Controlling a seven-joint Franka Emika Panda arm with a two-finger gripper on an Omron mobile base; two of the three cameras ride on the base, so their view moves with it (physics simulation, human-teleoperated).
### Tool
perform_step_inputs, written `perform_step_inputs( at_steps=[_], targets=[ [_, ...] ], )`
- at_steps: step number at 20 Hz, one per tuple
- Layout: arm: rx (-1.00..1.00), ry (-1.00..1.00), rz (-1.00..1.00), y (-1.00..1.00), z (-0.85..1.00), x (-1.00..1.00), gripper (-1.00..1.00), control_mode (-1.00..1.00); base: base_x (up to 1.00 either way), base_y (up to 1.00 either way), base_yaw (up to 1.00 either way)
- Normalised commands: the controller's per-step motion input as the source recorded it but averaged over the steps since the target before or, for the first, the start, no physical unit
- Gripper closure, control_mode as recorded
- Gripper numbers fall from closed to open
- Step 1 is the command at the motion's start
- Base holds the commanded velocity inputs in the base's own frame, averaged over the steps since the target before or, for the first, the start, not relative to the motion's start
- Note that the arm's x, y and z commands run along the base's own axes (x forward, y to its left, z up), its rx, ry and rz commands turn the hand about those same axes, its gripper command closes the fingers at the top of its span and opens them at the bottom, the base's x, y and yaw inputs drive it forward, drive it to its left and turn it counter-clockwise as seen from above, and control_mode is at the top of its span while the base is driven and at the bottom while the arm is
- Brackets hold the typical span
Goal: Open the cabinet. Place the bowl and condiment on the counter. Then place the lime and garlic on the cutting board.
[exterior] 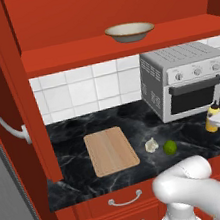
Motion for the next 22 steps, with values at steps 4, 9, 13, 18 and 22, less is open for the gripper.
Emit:
perform_step_inputs(
  at_steps=[4, 9, 13, 18, 22],
  targets=[
    [-0.03, 0.01, -0.03, -0.04, 0.33, -0.41, -1.0, -1.0, 0.0, 0.0, 0.0],
    [-0.02, 0.03, -0.06, -0.04, 0.38, -0.43, -1.0, -1.0, 0.0, 0.0, 0.0],
    [-0.09, 0.16, -0.02, 0.15, 0.3, -0.49, -1.0, -1.0, 0.0, 0.0, 0.0],
    [-0.13, 0.23, -0.01, 0.25, 0.37, -0.42, -1.0, -1.0, 0.0, 0.0, 0.0],
    [-0.08, 0.19, 0.0, 0.22, 0.46, -0.43, -1.0, -1.0, 0.0, 0.0, 0.0]
  ],
)
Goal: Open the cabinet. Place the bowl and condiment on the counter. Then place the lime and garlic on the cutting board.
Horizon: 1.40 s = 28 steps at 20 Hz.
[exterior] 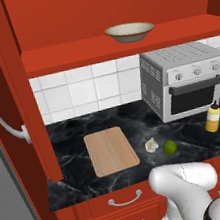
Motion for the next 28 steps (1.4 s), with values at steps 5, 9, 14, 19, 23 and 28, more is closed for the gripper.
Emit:
perform_step_inputs(
  at_steps=[5, 9, 14, 19, 23, 28],
  targets=[
    [-0.04, 0.12, 0.0, 0.37, 0.53, -0.37, -1.0, -1.0, 0.0, 0.0, 0.0],
    [-0.06, 0.07, 0.0, 0.36, 0.5, -0.3, -1.0, -1.0, 0.0, 0.0, 0.0],
    [-0.06, 0.04, 0.0, 0.29, 0.51, -0.18, -1.0, -1.0, 0.0, 0.0, 0.0],
    [-0.06, 0.04, 0.01, 0.29, 0.53, -0.06, -1.0, -1.0, 0.0, 0.0, 0.0],
    [-0.08, 0.08, 0.01, 0.38, 0.58, 0.0, -1.0, -1.0, 0.0, 0.0, 0.0],
    [-0.06, 0.05, 0.0, 0.33, 0.64, 0.0, -1.0, -1.0, 0.0, 0.0, 0.0]
  ],
)
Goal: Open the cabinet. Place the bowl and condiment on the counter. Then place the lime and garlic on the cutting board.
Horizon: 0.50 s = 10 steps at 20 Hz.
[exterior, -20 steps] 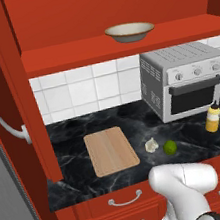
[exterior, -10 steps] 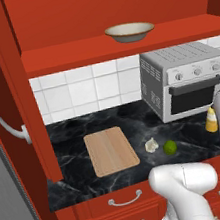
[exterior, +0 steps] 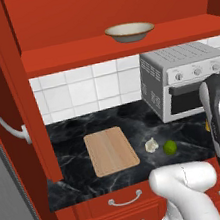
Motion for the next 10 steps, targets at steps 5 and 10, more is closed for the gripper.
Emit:
perform_step_inputs(
  at_steps=[5, 10],
  targets=[
    [0.01, 0.02, -0.02, 0.16, 0.56, -0.04, -1.0, -1.0, 0.0, 0.0, 0.0],
    [0.07, 0.0, -0.05, 0.07, 0.45, -0.07, -1.0, -1.0, 0.0, 0.0, 0.0]
  ],
)
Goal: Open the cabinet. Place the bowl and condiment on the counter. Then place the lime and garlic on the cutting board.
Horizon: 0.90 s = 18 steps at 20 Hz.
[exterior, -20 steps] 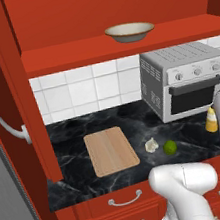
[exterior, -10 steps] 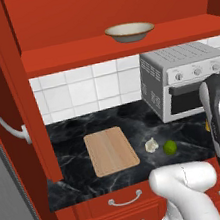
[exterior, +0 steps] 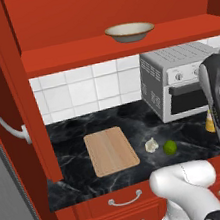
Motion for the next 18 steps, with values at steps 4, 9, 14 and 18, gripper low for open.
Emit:
perform_step_inputs(
  at_steps=[4, 9, 14, 18],
  targets=[
    [0.09, 0.0, -0.08, 0.02, 0.38, 0.0, -1.0, -1.0, 0.0, 0.0, 0.0],
    [0.08, -0.01, -0.07, 0.0, 0.26, 0.0, -1.0, -1.0, 0.0, 0.0, 0.0],
    [0.07, -0.01, -0.07, 0.0, 0.36, 0.01, -1.0, -1.0, 0.0, 0.0, 0.0],
    [0.07, -0.03, -0.09, 0.01, 0.4, 0.07, -1.0, -1.0, 0.0, 0.0, 0.0]
  ],
)
